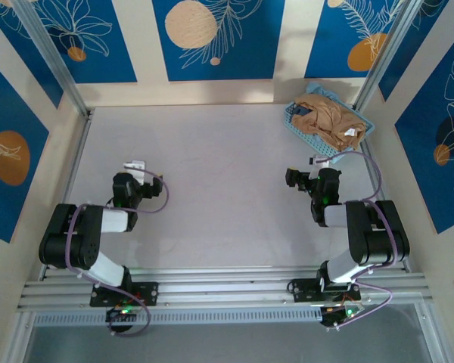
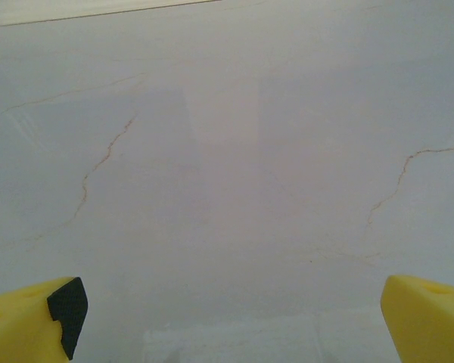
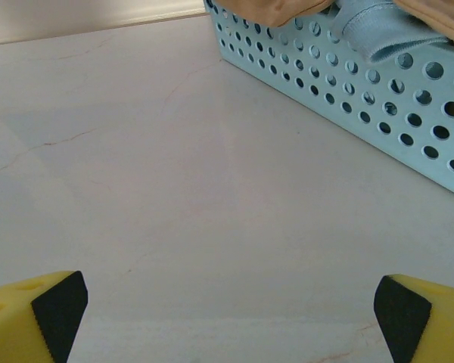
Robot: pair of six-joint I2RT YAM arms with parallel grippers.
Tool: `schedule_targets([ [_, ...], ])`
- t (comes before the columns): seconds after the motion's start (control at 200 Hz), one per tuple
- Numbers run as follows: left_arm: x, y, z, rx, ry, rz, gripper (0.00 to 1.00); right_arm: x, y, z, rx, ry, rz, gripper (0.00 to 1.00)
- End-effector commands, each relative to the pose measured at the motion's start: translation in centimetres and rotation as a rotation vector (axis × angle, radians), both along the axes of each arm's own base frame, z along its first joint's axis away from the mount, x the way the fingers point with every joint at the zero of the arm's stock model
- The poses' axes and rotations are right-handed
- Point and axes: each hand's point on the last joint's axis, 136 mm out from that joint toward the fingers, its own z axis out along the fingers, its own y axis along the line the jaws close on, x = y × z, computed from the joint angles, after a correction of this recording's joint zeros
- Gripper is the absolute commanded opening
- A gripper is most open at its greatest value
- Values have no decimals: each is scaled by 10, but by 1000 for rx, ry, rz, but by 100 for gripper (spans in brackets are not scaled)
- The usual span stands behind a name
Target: Fold and stack the t-shirts
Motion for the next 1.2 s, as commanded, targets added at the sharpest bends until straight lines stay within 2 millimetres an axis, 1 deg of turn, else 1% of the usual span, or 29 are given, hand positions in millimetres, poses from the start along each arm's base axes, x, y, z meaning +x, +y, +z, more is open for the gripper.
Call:
schedule_targets([
  [0.0,6,-3,9,-1,-21,-25,100,6,-1,10,-17,-37,9,99],
  [0.2,5,-3,10,-1,-26,-23,100,5,-1,11,-17,-40,7,99],
  [0.265,3,4,23,20,-49,24,100,6,-9,25,-64,-58,-77,99],
  [0.315,-1,12,45,74,-38,113,100,6,-8,51,-102,-35,-107,99],
  [0.33,-2,12,56,86,-54,128,100,6,-11,65,-94,-35,-138,99],
  [0.34,-3,13,65,95,-72,138,100,5,-11,65,-89,-26,-148,99],
  [0.345,-3,12,69,98,-81,140,100,7,-14,76,-70,-36,-172,99],
  [0.355,-4,11,77,103,-102,146,100,7,-15,80,-67,-37,-182,99],
  [0.36,-5,11,82,105,-116,149,100,8,-16,89,-38,-39,-206,99],
  [0.375,-6,9,96,107,-153,158,100,8,-18,97,-21,-37,-224,99],
  [0.38,-7,8,101,105,-169,161,100,8,-21,106,20,-39,-254,99],
  [0.395,-9,8,114,96,-204,179,100,8,-24,118,74,-35,-289,99],
  [0.42,-11,12,137,43,-253,242,100,8,-27,130,146,-18,-321,99],
  [0.44,-13,18,148,-28,-258,308,100,9,-28,143,233,8,-341,99],
  [0.45,-15,21,149,-66,-234,341,100,7,-28,148,284,51,-346,99],
  [0.46,-17,25,153,-117,-220,381,100,5,-27,145,299,75,-347,99],
  [0.47,-21,29,150,-149,-172,418,100,4,-29,154,351,107,-368,99],
  [0.515,-40,45,158,-278,-42,588,100,-3,-47,162,465,182,-534,99],
  [0.55,-39,49,163,-351,-4,639,100,5,-48,170,518,205,-506,99],
  [0.6,-15,26,165,-463,85,497,100,18,-52,178,572,228,-452,100],
  [0.645,3,4,168,-515,153,408,100,25,-61,183,561,261,-479,95],
  [0.655,5,-2,169,-523,164,390,100,26,-64,176,552,287,-494,95],
  [0.695,16,-25,174,-537,195,319,100,36,-74,178,545,323,-512,91],
  [0.765,27,-60,185,-549,220,209,100,50,-86,167,582,384,-488,82],
  [0.86,29,-101,192,-549,247,107,100,69,-108,151,627,459,-492,81],
  [0.905,29,-120,192,-554,274,47,100,76,-115,143,627,490,-488,80],
  [1.0,23,-159,189,-549,333,-71,98,97,-122,114,622,548,-465,77],
  [1.075,16,-182,185,-548,371,-138,96,112,-125,96,663,571,-443,71],
  [1.195,2,-207,179,-565,408,-202,94,128,-129,69,685,625,-449,69],
])
